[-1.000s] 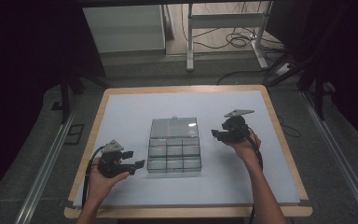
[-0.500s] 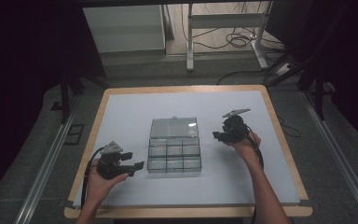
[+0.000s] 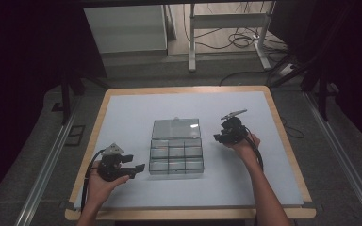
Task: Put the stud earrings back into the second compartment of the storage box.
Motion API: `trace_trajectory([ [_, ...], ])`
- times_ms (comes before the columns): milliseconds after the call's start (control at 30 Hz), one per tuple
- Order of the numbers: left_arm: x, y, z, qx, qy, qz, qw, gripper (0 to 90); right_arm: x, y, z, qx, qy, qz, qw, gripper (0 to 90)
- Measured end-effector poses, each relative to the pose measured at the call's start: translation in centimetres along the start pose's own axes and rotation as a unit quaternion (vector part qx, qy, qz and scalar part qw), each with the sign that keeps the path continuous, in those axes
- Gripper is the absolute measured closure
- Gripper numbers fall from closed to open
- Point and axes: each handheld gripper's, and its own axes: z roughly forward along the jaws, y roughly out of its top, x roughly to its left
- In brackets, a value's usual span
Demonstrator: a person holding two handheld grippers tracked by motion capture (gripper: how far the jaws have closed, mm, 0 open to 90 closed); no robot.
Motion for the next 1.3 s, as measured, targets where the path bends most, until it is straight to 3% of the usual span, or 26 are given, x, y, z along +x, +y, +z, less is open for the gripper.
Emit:
trace_trajectory([
  [200, 0.0, 0.0, 0.0, 0.001, -0.001, 0.0, 1.0, 31.6, 0.3, 0.3, 0.6, 0.008, 0.001, -0.006, 1.0, 62.2],
  [400, 0.2, 0.0, -0.1, 0.0, 0.0, -0.001, 1.0, 31.5, 0.7, 0.6, 0.9, 0.008, -0.012, -0.007, 0.9999, 68.1],
  [533, 0.2, 0.0, -0.2, 0.0, 0.0, -0.002, 1.0, 31.5, 0.8, 0.6, 1.2, 0.022, -0.02, -0.009, 0.9995, 69.3],
  [1100, 0.3, -0.1, 0.0, 0.004, 0.0, -0.003, 1.0, 31.3, 0.9, 0.3, 1.6, 0.029, -0.027, -0.019, 0.9991, 84.9],
  [1300, 0.3, -0.1, 0.0, 0.004, 0.0, -0.003, 1.0, 31.2, 0.7, 0.2, 1.5, 0.026, -0.021, -0.016, 0.9993, 85.4],
])
